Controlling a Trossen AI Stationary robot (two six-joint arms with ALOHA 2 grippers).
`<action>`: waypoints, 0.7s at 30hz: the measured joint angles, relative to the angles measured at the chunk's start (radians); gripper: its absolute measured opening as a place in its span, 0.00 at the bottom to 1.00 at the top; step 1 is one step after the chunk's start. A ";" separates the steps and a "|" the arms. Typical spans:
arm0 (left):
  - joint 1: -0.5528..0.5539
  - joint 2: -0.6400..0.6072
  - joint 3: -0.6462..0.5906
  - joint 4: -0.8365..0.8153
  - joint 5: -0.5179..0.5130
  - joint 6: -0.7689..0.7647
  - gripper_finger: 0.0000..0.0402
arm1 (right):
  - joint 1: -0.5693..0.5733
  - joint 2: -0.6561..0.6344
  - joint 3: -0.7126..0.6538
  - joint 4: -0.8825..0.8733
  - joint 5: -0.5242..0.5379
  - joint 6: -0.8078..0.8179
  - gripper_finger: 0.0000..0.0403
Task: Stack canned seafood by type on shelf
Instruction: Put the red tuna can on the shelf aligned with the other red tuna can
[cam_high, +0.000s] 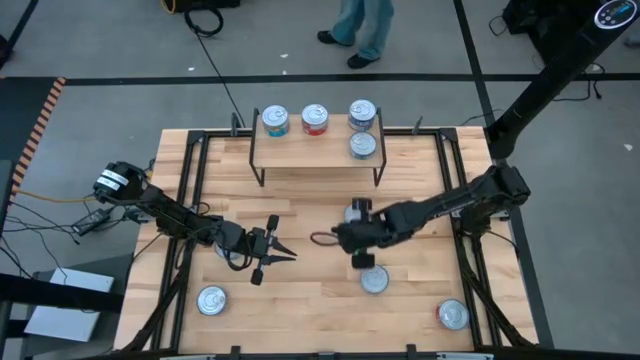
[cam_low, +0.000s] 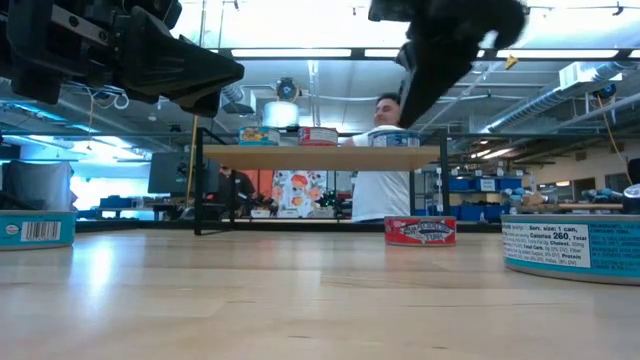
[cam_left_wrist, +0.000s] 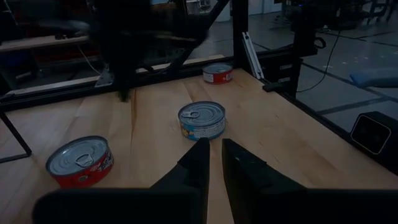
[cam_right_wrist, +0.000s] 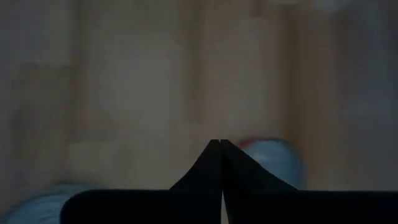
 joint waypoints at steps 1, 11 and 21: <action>0.000 0.000 0.000 0.000 0.000 0.000 0.11 | 0.014 0.000 -0.010 0.017 -0.023 0.018 0.01; 0.000 0.000 0.000 -0.011 0.000 0.000 0.11 | 0.149 0.000 -0.056 0.080 -0.217 0.238 0.01; 0.002 0.000 0.000 -0.010 -0.035 0.042 0.11 | 0.258 0.000 -0.058 -0.061 -0.378 0.554 0.01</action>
